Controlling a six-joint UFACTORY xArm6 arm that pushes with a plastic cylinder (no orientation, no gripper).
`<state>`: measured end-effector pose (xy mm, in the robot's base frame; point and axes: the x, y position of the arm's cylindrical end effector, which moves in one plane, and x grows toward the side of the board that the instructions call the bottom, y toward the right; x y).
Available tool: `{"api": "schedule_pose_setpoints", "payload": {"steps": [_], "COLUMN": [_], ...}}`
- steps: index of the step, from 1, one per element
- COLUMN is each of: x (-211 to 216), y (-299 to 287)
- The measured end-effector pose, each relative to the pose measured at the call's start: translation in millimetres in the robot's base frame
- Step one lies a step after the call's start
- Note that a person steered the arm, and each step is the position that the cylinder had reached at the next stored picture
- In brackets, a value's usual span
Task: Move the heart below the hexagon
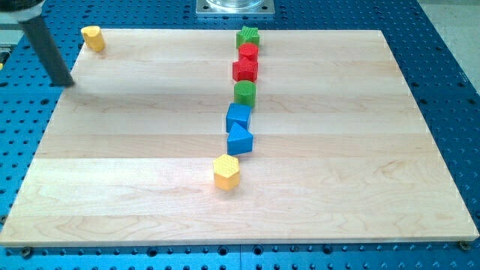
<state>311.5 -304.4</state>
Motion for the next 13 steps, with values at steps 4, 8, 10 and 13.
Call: {"api": "schedule_pose_setpoints", "payload": {"steps": [4,8,10,13], "x": [-53,108,48,154], "y": [83,168,120,172]}}
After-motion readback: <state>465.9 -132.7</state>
